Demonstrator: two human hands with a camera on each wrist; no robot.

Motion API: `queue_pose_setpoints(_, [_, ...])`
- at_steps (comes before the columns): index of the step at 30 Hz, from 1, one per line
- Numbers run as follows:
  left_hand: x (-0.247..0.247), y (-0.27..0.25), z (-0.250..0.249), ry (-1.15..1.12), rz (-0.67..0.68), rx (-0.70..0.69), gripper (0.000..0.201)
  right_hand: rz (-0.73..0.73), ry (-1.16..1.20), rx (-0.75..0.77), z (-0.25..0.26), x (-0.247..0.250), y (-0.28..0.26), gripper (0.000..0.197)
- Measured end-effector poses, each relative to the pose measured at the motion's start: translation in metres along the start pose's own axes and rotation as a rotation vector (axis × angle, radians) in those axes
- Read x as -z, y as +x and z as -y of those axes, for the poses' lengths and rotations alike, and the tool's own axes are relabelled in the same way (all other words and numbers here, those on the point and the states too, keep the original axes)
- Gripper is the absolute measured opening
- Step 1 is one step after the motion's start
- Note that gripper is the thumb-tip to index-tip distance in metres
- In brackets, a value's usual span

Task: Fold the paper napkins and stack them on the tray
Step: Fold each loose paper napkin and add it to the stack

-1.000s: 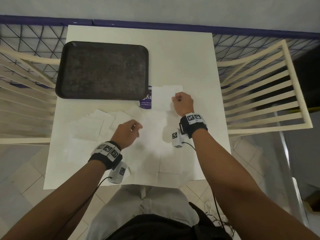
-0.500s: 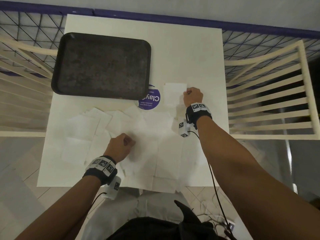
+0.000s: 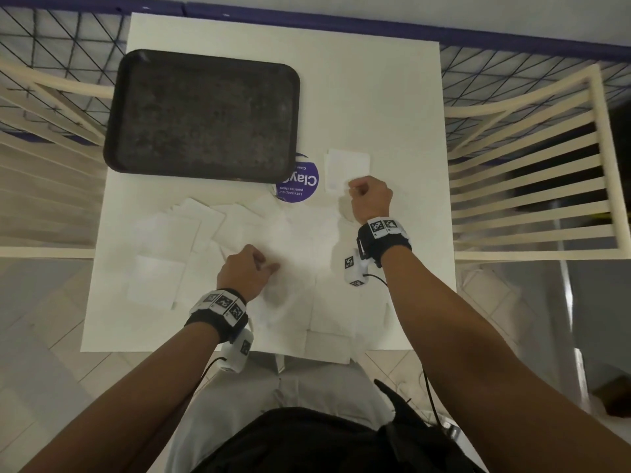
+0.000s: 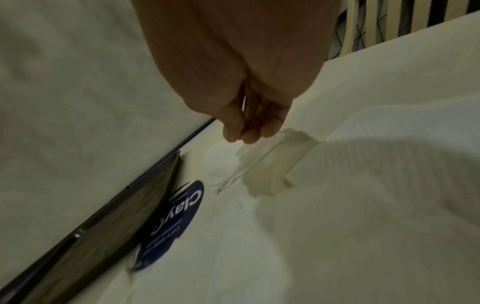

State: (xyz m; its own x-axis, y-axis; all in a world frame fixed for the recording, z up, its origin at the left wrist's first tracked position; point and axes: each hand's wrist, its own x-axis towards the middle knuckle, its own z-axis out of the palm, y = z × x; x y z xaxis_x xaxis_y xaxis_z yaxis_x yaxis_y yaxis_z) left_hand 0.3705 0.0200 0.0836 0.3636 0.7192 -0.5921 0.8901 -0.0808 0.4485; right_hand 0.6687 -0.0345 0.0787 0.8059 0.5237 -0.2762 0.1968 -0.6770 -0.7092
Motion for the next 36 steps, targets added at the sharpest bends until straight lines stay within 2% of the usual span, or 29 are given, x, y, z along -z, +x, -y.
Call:
queue_pose_setpoints(3, [-0.001, -0.003, -0.004, 0.035, -0.014, -0.031, 0.037, 0.105, -0.009, 0.049, 0.003, -0.011, -0.027, 0.026])
queue_pose_setpoints(9, [-0.005, -0.004, -0.002, -0.03, -0.025, -0.043, 0.014, 0.238, -0.035, 0.098, 0.002, -0.033, -0.077, 0.023])
queue_pose_setpoints(14, [0.0, -0.005, 0.004, -0.162, -0.017, -0.083, 0.013, 0.285, -0.087, 0.112, 0.004, -0.039, -0.106, 0.026])
queue_pose_setpoints(22, [0.018, -0.009, 0.005, -0.41, -0.035, -0.126, 0.015, 0.354, -0.108, 0.094, 0.016, -0.038, -0.129, 0.015])
queue_pose_setpoints(26, [0.023, -0.007, 0.008, -0.438, -0.083, -0.126, 0.014, 0.369, -0.032, -0.014, 0.022, -0.038, -0.135, 0.043])
queue_pose_setpoints(30, [0.026, -0.005, 0.012, -0.492, -0.126, -0.148, 0.013, 0.364, 0.097, -0.072, 0.022, -0.04, -0.142, 0.062])
queue_pose_setpoints(31, [0.026, -0.006, 0.012, -0.513, -0.129, -0.15, 0.013, 0.365, 0.102, -0.064, 0.021, -0.041, -0.143, 0.058])
queue_pose_setpoints(34, [0.03, -0.011, 0.011, -0.585, -0.14, -0.156, 0.018, 0.354, 0.088, 0.003, 0.018, -0.04, -0.147, 0.024])
queue_pose_setpoints(36, [0.032, -0.013, 0.012, -0.623, -0.112, -0.153, 0.029, 0.327, 0.11, 0.023, 0.017, -0.039, -0.15, 0.027])
